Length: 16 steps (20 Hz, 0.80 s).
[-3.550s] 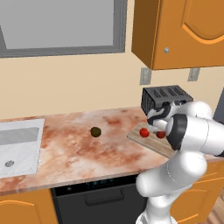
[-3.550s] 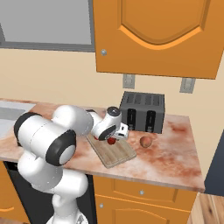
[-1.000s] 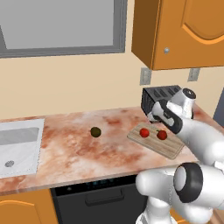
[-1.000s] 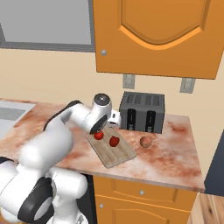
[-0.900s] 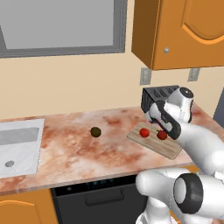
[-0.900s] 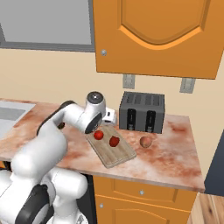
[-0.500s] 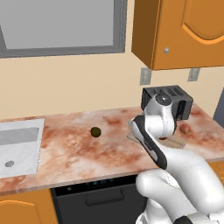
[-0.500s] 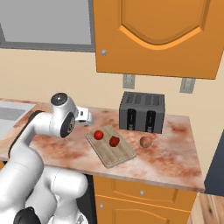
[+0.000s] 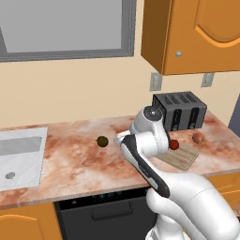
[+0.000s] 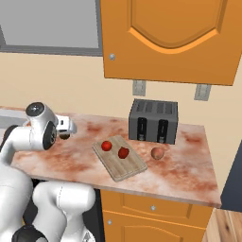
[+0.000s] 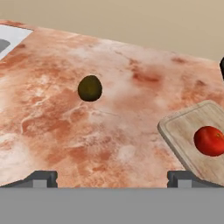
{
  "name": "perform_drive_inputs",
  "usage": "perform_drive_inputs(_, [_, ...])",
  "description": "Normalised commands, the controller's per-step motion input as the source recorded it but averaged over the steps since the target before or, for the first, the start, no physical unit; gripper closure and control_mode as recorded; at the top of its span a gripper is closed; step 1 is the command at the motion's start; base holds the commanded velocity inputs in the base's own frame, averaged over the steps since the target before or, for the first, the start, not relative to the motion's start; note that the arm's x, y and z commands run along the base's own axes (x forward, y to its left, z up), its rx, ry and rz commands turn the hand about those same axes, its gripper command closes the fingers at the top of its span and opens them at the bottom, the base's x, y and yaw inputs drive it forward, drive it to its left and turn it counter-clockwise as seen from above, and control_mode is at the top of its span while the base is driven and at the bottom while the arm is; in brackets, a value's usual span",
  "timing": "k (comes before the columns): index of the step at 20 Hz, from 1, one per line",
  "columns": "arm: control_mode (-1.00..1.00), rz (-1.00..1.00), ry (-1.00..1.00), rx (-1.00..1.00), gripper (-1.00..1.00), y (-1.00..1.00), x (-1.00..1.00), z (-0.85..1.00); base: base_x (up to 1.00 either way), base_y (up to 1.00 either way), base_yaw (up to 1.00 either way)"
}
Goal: Place the avocado, onion, tomato, and bell pepper on the cutting board.
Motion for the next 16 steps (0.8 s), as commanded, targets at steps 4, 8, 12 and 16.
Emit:
perform_drive_inputs(4, [-1.00, 0.18, 0.09, 0.03, -1.00, 0.64, 0.01, 0.25, 0.00, 0.00, 0.00])
perform_drive_inputs(8, [-1.00, 0.14, 0.07, 0.06, -1.00, 0.47, 0.22, 0.15, 0.00, 0.00, 0.00])
perform_drive_inputs(12, [-1.00, 0.12, 0.00, 0.00, -1.00, 0.18, 0.02, 0.01, 0.00, 0.00, 0.00])
perform_drive_inputs(16, [-1.00, 0.02, -0.02, 0.00, -1.00, 0.17, -0.03, 0.00, 0.00, 0.00, 0.00])
